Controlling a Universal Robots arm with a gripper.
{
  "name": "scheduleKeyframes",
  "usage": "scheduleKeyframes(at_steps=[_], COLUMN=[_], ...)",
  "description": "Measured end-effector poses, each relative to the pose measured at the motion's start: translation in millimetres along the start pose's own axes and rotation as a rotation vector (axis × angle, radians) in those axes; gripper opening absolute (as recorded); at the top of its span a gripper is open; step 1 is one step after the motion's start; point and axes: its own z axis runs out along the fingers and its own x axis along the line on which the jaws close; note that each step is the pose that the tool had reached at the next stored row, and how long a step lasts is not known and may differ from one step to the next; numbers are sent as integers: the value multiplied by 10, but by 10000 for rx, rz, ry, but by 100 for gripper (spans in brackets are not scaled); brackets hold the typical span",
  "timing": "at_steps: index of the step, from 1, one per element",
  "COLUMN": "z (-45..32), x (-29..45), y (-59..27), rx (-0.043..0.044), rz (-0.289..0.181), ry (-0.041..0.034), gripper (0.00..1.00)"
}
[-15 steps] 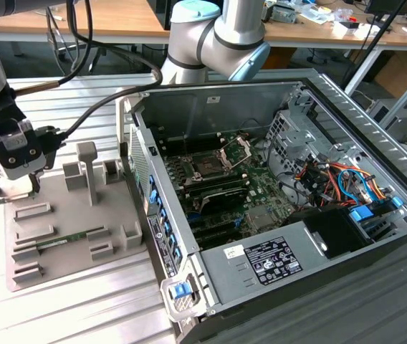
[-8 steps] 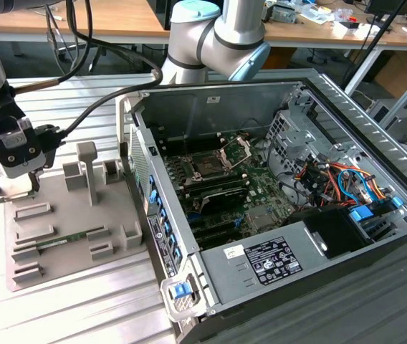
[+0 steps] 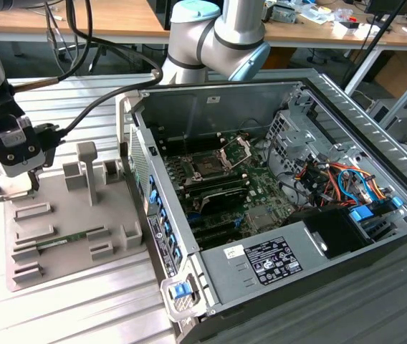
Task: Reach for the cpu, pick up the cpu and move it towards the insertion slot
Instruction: 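Pick up the cpu and move it towards the insertion slot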
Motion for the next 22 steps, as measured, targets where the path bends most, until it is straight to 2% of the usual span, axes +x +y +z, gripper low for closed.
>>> scheduleKeyframes(at_steps=[22], z=[-65], x=[0], y=[3], rx=[0], rz=[0], ry=[0], gripper=[55])
